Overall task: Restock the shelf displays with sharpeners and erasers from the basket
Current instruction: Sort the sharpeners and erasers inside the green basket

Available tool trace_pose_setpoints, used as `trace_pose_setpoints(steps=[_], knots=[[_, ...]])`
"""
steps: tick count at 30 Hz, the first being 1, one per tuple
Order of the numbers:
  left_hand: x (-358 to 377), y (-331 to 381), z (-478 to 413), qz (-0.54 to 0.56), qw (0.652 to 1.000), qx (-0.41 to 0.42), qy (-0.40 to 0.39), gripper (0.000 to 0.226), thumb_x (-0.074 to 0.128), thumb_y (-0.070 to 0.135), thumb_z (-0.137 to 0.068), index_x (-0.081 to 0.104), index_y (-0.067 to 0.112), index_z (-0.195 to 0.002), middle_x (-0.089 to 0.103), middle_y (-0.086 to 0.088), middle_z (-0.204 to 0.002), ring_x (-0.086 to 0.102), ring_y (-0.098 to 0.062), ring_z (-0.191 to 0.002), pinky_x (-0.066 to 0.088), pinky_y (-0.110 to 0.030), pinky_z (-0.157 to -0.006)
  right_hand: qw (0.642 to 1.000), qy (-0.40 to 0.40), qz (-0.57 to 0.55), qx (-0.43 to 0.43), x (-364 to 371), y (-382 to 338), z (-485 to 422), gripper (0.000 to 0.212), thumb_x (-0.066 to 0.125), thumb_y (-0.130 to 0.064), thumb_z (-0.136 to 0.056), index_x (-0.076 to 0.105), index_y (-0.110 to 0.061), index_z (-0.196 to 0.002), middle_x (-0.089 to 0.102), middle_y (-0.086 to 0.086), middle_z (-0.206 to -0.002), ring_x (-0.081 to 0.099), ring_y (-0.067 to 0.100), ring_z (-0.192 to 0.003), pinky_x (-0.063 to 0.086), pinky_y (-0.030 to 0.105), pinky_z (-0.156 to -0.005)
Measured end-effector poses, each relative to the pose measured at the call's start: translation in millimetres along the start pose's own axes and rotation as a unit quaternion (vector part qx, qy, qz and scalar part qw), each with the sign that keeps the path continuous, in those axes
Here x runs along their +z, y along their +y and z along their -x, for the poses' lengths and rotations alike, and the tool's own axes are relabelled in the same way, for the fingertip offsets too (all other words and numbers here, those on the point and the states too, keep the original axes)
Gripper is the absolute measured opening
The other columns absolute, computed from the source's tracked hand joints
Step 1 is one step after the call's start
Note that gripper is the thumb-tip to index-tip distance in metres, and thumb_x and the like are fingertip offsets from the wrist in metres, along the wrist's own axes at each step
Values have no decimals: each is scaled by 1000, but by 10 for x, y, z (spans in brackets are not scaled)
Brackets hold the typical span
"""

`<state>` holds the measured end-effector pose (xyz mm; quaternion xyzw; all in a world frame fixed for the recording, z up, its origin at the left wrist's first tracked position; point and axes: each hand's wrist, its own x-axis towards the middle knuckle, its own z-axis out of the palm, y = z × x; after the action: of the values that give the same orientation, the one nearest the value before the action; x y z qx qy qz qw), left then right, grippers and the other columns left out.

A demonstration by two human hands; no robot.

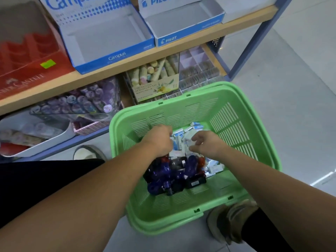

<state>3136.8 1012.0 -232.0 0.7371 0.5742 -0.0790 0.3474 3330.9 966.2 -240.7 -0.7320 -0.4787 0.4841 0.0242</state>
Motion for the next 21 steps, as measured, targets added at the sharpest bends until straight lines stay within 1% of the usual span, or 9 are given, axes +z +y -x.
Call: trace_pose_setpoints(steps=[3, 5, 8, 10, 12, 15, 18, 20, 21], knots=[[172, 108, -209, -17, 1000, 16, -8, 25, 61, 19, -97, 62, 9, -120, 60, -12, -122, 59, -27, -103, 49, -34, -83, 999, 15, 27, 18, -81, 138, -36, 46, 77, -25, -90, 61, -17, -132, 61, 6, -131, 63, 23, -104, 52, 29, -81], [313, 160, -345, -19, 1000, 12, -19, 31, 63, 25, -98, 57, 8, -123, 59, -15, -125, 57, -30, -111, 47, -37, -88, 998, 6, 30, 47, -45, 245, -121, 57, 76, -24, -90, 53, -20, -141, 57, 10, -139, 62, 26, -107, 54, 32, -90], [537, 147, -483, -51, 998, -5, -45, 71, 67, 40, -94, 37, 11, -151, 51, -15, -144, 47, -33, -131, 44, -42, -107, 995, -10, -2, 100, 41, 390, -227, 81, 81, -31, -86, 36, -20, -153, 37, 17, -154, 51, 39, -132, 46, 52, -110], [647, 112, -505, -110, 993, -4, -48, 93, 69, 53, -89, 22, 12, -158, 44, -15, -150, 39, -34, -137, 40, -44, -112, 993, -11, -23, 119, 86, 450, -304, 95, 84, -40, -81, 30, -21, -156, 24, 16, -160, 38, 44, -142, 37, 58, -116], [704, 75, -513, -113, 993, 5, -22, 100, 73, 60, -83, 23, 14, -156, 44, -13, -149, 38, -32, -135, 39, -42, -110, 992, -11, -29, 126, 110, 452, -365, 106, 88, -50, -72, 28, -22, -156, 26, 17, -155, 39, 43, -141, 37, 56, -117], [708, 27, -532, -51, 999, 9, 1, 96, 81, 59, -76, 32, 19, -148, 49, -7, -145, 43, -29, -129, 44, -41, -105, 991, -3, 5, 132, 132, 402, -420, 127, 90, -69, -52, 28, -20, -152, 34, 16, -144, 42, 37, -136, 40, 48, -115], [704, 10, -530, -18, 1000, 9, 12, 86, 83, 56, -74, 40, 18, -138, 52, -5, -137, 49, -26, -121, 47, -40, -98, 990, 23, -28, 138, 176, 410, -454, 135, 94, -70, -38, 32, -22, -147, 43, 9, -139, 48, 30, -130, 44, 43, -112], [715, 13, -523, -3, 1000, 10, 7, 91, 83, 58, -73, 39, 18, -142, 49, -4, -136, 50, -26, -122, 48, -39, -99, 984, 55, -107, 132, 212, 490, -490, 130, 97, -67, -25, 40, -28, -135, 58, -1, -127, 59, 23, -121, 51, 42, -104], [721, 19, -519, 0, 1000, 10, -4, 97, 83, 59, -73, 36, 18, -148, 45, -4, -137, 49, -26, -124, 47, -40, -102, 980, 58, -142, 129, 236, 539, -514, 123, 101, -59, -26, 42, -28, -129, 64, -4, -120, 64, 21, -114, 54, 41, -100]])
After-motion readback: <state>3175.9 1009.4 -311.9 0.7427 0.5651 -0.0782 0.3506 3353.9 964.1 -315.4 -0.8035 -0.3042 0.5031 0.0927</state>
